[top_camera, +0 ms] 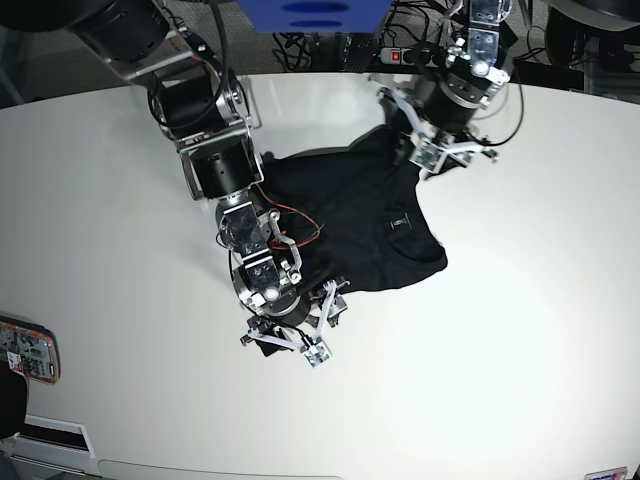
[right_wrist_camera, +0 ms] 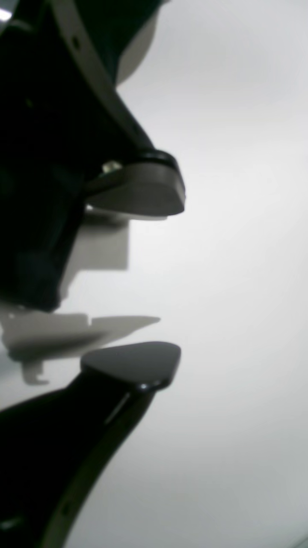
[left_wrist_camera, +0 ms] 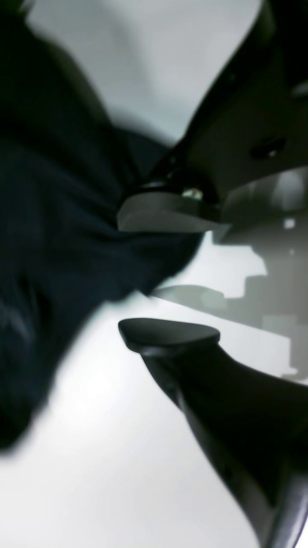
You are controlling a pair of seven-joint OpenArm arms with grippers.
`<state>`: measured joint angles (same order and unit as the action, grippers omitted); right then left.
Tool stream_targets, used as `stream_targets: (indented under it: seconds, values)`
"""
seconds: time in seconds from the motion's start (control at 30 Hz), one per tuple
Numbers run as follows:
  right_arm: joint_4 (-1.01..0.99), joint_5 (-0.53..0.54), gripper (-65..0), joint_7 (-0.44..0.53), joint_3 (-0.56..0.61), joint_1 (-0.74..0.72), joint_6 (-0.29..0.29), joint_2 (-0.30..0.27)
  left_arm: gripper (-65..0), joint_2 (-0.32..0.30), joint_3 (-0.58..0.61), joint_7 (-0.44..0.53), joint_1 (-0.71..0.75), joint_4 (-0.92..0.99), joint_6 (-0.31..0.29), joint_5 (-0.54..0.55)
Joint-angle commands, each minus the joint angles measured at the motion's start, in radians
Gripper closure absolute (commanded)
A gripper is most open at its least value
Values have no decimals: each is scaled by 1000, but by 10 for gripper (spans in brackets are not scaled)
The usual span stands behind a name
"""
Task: Fold the T-shirt properly
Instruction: 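Grasp the bundle edges with both grippers and lift them, then lay the bundle flat and open both grippers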
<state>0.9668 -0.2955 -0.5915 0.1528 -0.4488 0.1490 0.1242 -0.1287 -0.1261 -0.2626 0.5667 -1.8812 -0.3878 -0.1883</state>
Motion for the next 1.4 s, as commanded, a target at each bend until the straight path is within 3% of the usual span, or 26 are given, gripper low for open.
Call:
stream_targets:
  seconds: [0.0,0.2,0.37,0.57,0.67,0.83,1.13,1.37]
  values:
    - [45,-3,-439,41,-2,-31,-6,-7,-300,-16,-10,21,-7,-8,5,6]
    - [103,-3,-439,43,0,40,-6,-42,-300,-65,-20,24,-32,68,5,10]
    - [114,-3,-439,43,1,94,-4,-74,-300,-67,-45,24,-98,128,5,8]
    - [169,-3,-439,61,0,163,-1,-77,-300,-68,-106,19,-173,130,2,-1]
    - [197,-3,-439,64,0,232,39,-77,-300,-95,-108,19,-201,134,2,-1]
    - [300,-3,-439,64,-2,325,50,-79,-300,-101,-111,19,-304,276,2,-1]
    - [505,-3,-439,63,-2,456,50,-179,-300,-99,-106,18,-480,464,3,-3]
    - [640,-3,-439,63,3,563,50,-185,-300,-96,-60,19,-609,598,3,-149]
